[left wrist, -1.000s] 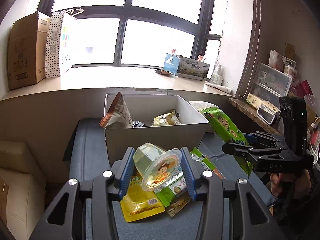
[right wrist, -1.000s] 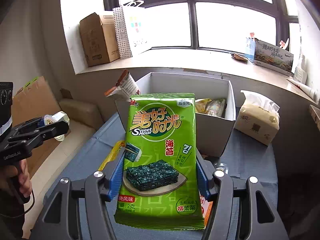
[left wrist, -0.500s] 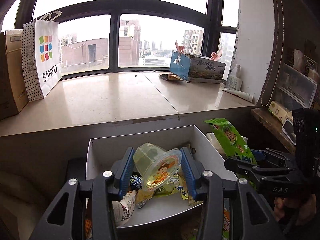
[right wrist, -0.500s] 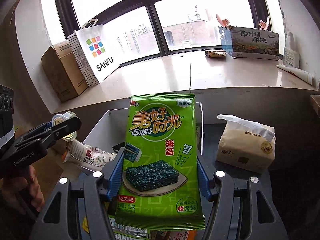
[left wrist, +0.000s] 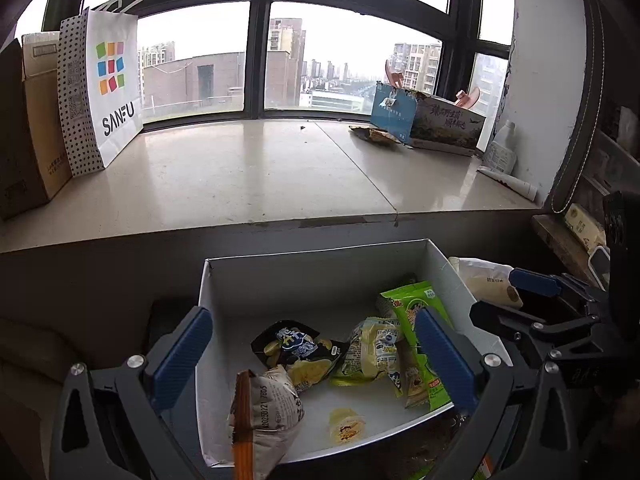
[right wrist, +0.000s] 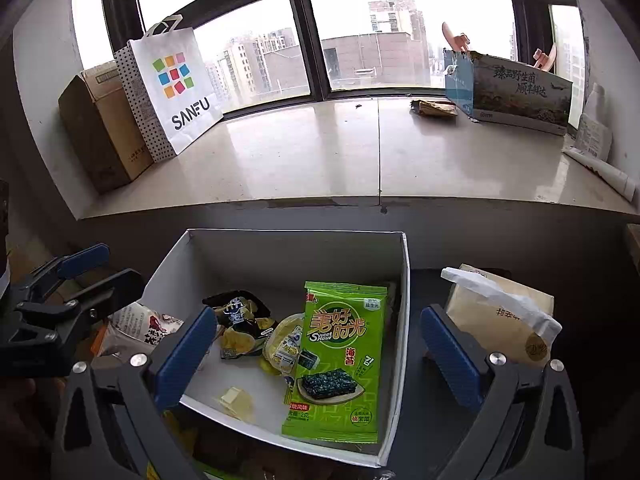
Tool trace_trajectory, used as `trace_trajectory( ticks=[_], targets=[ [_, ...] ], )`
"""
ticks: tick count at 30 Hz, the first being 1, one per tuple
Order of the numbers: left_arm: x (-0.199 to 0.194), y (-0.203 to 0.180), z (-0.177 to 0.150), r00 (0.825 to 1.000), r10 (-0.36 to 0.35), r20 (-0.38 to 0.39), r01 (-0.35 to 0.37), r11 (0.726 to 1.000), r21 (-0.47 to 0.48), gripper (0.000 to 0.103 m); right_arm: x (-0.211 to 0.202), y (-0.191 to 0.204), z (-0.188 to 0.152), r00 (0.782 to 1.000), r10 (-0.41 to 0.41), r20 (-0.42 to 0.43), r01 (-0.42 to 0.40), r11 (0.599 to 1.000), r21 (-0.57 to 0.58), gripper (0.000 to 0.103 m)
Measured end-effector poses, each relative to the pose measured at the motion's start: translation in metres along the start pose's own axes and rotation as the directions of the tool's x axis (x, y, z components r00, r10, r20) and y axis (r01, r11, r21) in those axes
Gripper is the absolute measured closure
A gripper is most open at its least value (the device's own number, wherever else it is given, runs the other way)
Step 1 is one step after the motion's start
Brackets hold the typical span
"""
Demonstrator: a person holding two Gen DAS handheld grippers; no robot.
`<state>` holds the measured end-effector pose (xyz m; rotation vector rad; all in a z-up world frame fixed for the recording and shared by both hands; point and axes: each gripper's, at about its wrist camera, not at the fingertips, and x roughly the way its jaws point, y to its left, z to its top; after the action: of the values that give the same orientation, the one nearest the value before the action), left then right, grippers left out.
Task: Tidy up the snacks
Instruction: 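Lower the jelly cup and seaweed pack into the box and open both grippers, then withdraw both grippers back over the remaining snacks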
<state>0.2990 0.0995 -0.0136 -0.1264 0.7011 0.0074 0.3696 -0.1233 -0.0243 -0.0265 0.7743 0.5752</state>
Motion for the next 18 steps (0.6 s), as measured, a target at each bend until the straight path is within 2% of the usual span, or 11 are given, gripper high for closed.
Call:
trace_trajectory(
  ticks=[6,8,13,18],
  targets=[
    [-0.047,-0.003,-0.028,0.997,-0.054,0.056,0.052,0.998,0.028,0.000,-0.023,0.011,-0.023,0.999,0.034,0.009,-0.033,0.999,-0.037,0.000],
    [-0.064,-0.007,-0.043,0.996,-0.056,0.066,0.053,0.997,0.051,0.000,-0.034,0.017,-0.034,0.999,0.033,0.021,-0.031,0.997,-0.070,0.000],
    [-0.103,-0.012,-0.082,0.988,-0.123,0.096,0.116,0.990,0.075,0.000,-0.070,0.033,-0.069,0.996,0.049,0.073,-0.040,0.991,-0.127,0.000],
    [-0.131,-0.010,-0.121,0.982,-0.144,0.119,0.143,0.990,0.015,0.000,-0.101,0.041,-0.112,0.992,0.042,0.116,-0.022,0.985,-0.169,0.000]
  ],
)
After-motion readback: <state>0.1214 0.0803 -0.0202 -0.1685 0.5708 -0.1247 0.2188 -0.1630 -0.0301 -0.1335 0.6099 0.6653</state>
